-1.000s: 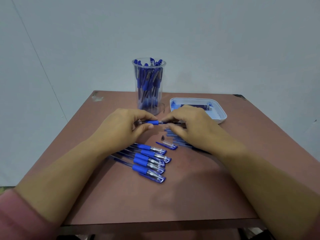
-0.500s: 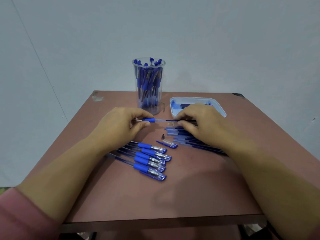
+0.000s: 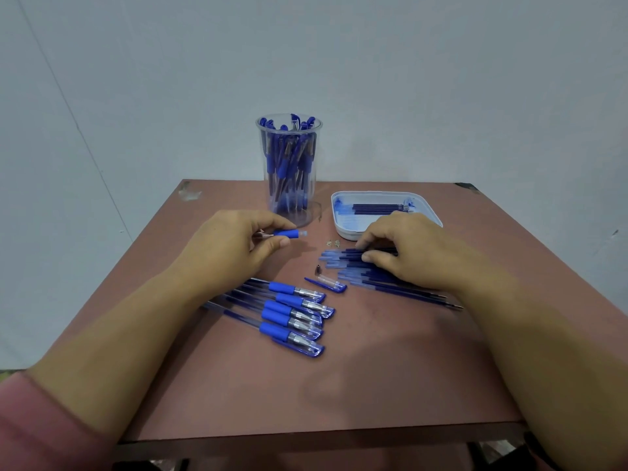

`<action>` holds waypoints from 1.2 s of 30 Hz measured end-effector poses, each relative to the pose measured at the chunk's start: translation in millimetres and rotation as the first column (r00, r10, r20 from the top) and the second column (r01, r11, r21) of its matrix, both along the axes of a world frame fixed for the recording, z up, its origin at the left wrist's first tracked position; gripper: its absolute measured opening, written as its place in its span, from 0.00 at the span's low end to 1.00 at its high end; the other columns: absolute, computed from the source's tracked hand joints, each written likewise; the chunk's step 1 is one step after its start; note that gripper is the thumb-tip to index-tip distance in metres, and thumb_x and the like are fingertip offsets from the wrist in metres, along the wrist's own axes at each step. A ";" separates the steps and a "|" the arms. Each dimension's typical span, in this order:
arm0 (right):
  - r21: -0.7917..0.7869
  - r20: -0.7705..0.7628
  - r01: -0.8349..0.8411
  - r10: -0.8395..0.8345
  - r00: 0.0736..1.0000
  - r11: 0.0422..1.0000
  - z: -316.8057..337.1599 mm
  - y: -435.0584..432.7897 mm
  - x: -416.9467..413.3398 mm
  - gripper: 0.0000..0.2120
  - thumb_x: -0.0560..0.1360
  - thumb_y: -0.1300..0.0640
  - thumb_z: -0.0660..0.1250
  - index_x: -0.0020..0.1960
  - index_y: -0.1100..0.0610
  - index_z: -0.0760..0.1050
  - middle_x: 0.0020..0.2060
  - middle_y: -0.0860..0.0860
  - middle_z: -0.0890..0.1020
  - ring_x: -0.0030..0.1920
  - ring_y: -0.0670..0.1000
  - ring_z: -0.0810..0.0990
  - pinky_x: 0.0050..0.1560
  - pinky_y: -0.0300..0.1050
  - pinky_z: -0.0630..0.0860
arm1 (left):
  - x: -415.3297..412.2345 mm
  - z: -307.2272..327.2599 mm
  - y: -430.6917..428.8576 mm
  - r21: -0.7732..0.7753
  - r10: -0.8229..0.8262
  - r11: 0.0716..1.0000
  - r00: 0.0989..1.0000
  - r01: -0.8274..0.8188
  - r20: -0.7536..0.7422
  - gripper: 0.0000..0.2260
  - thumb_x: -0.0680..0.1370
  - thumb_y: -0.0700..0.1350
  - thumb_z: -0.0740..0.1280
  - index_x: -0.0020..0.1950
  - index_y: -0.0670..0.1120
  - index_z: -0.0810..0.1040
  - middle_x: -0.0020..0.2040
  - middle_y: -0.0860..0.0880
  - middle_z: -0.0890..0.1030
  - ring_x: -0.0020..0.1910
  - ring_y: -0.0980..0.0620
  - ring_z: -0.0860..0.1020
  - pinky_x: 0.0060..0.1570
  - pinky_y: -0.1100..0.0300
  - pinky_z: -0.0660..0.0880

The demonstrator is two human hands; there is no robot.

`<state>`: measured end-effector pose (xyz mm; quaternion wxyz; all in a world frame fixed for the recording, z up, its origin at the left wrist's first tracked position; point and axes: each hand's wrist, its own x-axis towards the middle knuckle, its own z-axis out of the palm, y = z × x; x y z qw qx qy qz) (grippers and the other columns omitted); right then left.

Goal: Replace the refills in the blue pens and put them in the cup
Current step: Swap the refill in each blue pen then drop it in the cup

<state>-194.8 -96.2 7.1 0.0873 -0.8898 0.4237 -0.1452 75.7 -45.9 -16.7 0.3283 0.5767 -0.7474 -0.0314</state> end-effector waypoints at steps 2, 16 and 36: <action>0.001 0.037 0.014 -0.014 0.999 1.000 -0.3 -5.4 -2.1 0.06 0.76 0.53 0.69 0.52 0.46 0.81 0.46 0.40 0.81 0.48 0.41 0.76 0.53 0.41 0.74 | 0.2 0.3 0.3 -0.003 -0.001 1.000 1.000 0.001 -0.001 0.10 0.76 0.53 0.69 0.57 0.58 0.82 0.46 0.59 0.84 0.42 0.60 0.79 0.46 0.58 0.76; 0.071 -0.103 0.169 -0.161 0.982 0.983 12.8 -80.9 3.7 0.16 0.76 0.57 0.69 0.63 0.50 0.78 0.59 0.48 0.80 0.51 0.45 0.74 0.52 0.40 0.67 | 2.3 0.3 0.7 -0.008 0.006 1.000 1.000 -0.006 0.003 0.10 0.76 0.54 0.69 0.57 0.59 0.82 0.45 0.60 0.84 0.43 0.60 0.79 0.45 0.57 0.77; -0.105 0.092 0.019 -0.009 0.996 0.994 22.5 -57.1 8.9 0.02 0.76 0.54 0.68 0.47 0.47 0.78 0.42 0.39 0.78 0.47 0.44 0.77 0.48 0.42 0.73 | 0.1 2.8 0.9 0.005 0.020 1.000 1.000 -0.020 -0.014 0.10 0.76 0.54 0.69 0.57 0.59 0.82 0.42 0.62 0.82 0.41 0.62 0.78 0.43 0.62 0.74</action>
